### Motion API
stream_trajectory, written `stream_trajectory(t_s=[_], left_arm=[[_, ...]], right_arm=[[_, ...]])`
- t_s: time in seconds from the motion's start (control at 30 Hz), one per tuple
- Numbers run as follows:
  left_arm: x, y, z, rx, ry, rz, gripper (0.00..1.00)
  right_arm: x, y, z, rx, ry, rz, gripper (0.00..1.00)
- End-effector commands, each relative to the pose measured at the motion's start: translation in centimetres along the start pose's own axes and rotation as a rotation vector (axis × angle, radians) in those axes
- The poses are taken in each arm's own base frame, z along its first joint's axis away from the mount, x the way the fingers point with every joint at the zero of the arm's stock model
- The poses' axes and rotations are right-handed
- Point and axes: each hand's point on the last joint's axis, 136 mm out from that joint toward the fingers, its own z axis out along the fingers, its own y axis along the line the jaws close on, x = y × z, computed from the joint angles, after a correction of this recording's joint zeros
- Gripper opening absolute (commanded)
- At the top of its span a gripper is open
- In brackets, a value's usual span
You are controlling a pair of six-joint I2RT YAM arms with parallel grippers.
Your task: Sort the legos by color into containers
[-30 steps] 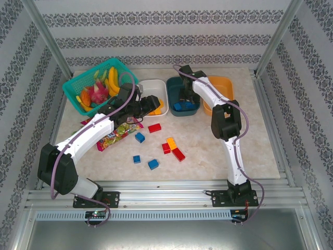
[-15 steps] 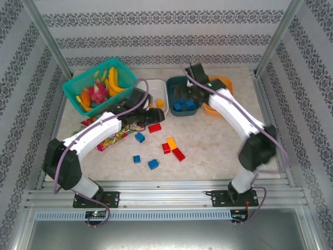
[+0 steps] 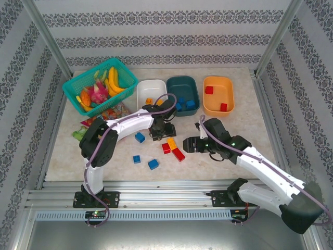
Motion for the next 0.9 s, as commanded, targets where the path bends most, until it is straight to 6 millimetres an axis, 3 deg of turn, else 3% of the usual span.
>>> stream_trajectory(t_s=[0.0, 0.3, 0.6, 0.87], left_arm=[[0.5, 0.8, 0.7, -0.079, 0.018, -0.067, 0.63], [1.6, -0.6, 2.8, -0.124, 0.061, -0.042, 0.60], [2.6, -0.1, 3.3, -0.183, 0.064, -0.037, 0.58], [1.8, -1.0, 4.1, -0.181, 0.035, -0.026, 0.40]], right_arm=[[0.3, 0.9, -0.7, -0.041, -0.014, 0.017, 0.75], [-0.1, 0.8, -1.4, -0.022, -0.032, -0.001, 0.76], [0.4, 0.3, -1.1, -0.017, -0.024, 0.007, 0.76], [0.6, 0.3, -0.9, -0.026, -0.015, 0.007, 0.76]])
